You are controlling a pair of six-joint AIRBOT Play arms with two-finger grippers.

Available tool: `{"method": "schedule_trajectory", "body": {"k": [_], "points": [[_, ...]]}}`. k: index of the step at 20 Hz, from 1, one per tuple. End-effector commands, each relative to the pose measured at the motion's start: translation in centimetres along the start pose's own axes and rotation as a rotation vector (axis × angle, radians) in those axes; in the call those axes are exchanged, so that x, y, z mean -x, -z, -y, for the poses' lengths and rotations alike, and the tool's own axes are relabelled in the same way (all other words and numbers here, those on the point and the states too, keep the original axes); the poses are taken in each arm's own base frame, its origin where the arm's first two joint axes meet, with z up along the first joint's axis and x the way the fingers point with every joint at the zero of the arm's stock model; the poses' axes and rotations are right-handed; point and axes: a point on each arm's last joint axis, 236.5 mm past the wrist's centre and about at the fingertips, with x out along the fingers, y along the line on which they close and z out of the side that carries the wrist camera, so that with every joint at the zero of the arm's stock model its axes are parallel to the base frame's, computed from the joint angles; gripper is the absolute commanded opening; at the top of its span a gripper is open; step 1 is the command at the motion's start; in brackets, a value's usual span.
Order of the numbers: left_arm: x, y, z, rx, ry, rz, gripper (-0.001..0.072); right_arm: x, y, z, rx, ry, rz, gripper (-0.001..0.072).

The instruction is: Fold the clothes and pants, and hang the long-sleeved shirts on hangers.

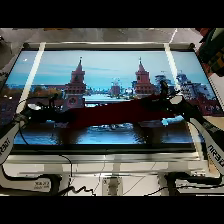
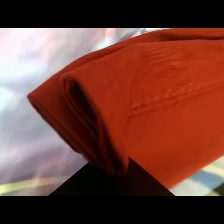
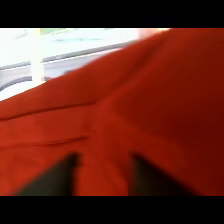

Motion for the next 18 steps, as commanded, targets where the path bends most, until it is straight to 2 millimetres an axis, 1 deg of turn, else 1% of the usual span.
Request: {"method": "schedule_trajectory", "body": {"k": [1, 2, 3, 4, 5, 6, 7, 9, 10, 12, 14, 15, 16, 17, 18], "points": [[1.9, -2.5, 5.1, -0.099, 0.112, -0.001, 0.0008, -1.0, -0.8, -4.0, 0.096, -0.026, 0.054, 0.0037], [3.5, -3.0, 6.4, -0.127, 0.124, -0.014, 0.0008, -1.2, -1.1, -5.4, 0.123, -0.037, 0.077, 0.0012], [5.3, -3.5, 8.0, -0.157, 0.132, -0.021, 0.0008, -1.5, -1.2, -7.1, 0.154, -0.051, 0.1, 0.0012], [7.1, -3.9, 9.8, -0.186, 0.148, -0.015, 0.0008, -1.9, -1.1, -8.7, 0.178, -0.067, 0.113, 0.0012], [9.1, -4.2, 11.7, -0.23, 0.164, 0.007, 0.0008, -2.7, -0.4, -10.6, 0.196, -0.091, 0.106, 0.0012], [10.9, -4.5, 13.2, -0.277, 0.162, 0.039, 0.0009, -3.6, 0.8, -12.4, 0.197, -0.114, 0.08, 0.0012], [12.7, -4.9, 14.7, -0.315, 0.154, 0.087, 0.0008, -5.0, 2.4, -14.3, 0.197, -0.137, 0.042, 0.0012], [15.5, -4.8, 16.8, -0.304, 0.142, 0.159, 0.0009, -7.7, 5.5, -17.8, 0.207, -0.174, -0.016, 0.0012], [16.6, -4.6, 17.7, -0.302, 0.141, 0.183, 0.0009, -9.3, 7.0, -19.7, 0.214, -0.192, -0.041, 0.0012], [18.2, -4.2, 19.1, -0.322, 0.137, 0.223, 0.0009, -12.0, 9.9, -23.7, 0.194, -0.235, -0.095, 0.0011], [19.0, -4.0, 19.7, -0.342, 0.134, 0.244, 0.0009, -13.5, 11.6, -27.4, 0.202, -0.283, -0.115, 0.0011], [19.1, -3.9, 19.8, -0.344, 0.134, 0.246, 0.0009, -13.8, 11.9, -29.1, 0.222, -0.309, -0.111, 0.0012], [19.0, -4.0, 19.7, -0.342, 0.134, 0.244, 0.001, -13.9, 11.8, -30.3, 0.233, -0.328, -0.105, 0.0012], [18.9, -4.0, 19.7, -0.34, 0.135, 0.241, 0.001, -13.5, 11.2, -31.0, 0.243, -0.339, -0.09, 0.0012], [18.7, -4.1, 19.6, -0.337, 0.136, 0.238, 0.001, -13.2, 10.7, -31.2, 0.258, -0.343, -0.085, 0.0012]]}}
